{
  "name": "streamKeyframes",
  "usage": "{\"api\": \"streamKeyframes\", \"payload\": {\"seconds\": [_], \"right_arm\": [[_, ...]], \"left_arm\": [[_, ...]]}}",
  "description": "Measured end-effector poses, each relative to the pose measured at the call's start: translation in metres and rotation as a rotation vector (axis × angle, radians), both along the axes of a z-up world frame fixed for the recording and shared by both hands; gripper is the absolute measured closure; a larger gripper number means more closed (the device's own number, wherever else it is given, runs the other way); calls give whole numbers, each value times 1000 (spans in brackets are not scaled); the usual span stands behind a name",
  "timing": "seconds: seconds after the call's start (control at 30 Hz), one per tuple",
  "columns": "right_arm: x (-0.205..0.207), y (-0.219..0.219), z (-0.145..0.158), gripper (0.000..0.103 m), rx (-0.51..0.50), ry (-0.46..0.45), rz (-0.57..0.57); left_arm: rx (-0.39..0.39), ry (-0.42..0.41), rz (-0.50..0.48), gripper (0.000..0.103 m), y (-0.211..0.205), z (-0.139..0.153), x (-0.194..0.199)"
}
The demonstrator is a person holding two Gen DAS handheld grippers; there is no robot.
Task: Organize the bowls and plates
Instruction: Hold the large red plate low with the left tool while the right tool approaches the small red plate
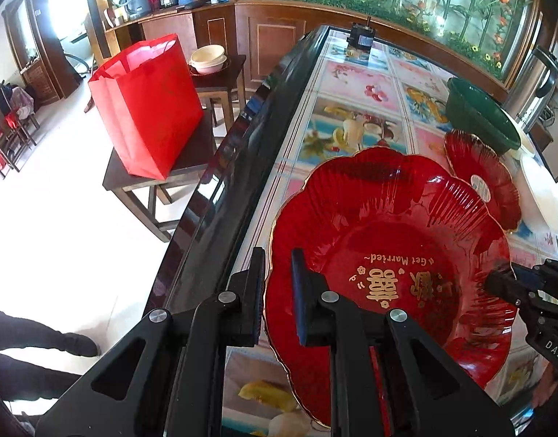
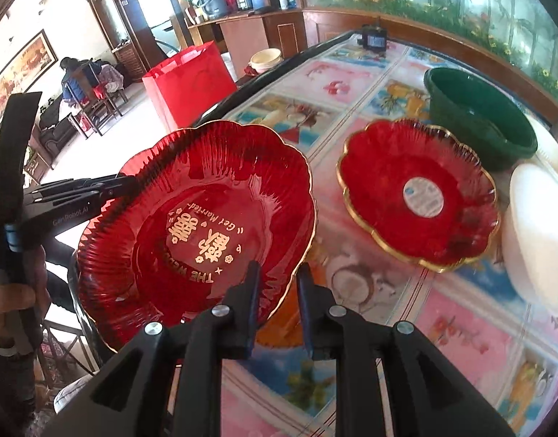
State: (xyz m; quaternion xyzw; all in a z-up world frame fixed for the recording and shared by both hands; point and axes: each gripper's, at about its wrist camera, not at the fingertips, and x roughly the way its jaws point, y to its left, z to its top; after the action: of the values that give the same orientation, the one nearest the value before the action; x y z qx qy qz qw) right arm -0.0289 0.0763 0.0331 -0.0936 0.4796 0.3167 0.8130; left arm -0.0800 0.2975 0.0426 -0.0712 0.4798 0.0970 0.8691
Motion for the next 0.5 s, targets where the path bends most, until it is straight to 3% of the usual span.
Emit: {"api": "streamKeyframes", "payload": {"seconds": [0.23, 0.33, 0.4, 0.47, 0.5], "right_arm": [[2, -3, -12, 83, 10, 27, -2], [-1, -5, -14, 82, 22, 38, -2], [-3, -8, -14, 77, 45, 56, 7], [-4, -11, -14, 56, 59, 64, -2], [-5, -11, -13, 52, 55, 60, -4]], "left_arm": [[38, -28, 7, 90, -7, -2, -5], [18, -53, 30, 89, -2, -2, -8], [20, -63, 64, 80, 2, -2, -10], [45, -68, 94, 52, 4, -1, -11], [57, -75, 101, 47, 4, 0, -12]]}}
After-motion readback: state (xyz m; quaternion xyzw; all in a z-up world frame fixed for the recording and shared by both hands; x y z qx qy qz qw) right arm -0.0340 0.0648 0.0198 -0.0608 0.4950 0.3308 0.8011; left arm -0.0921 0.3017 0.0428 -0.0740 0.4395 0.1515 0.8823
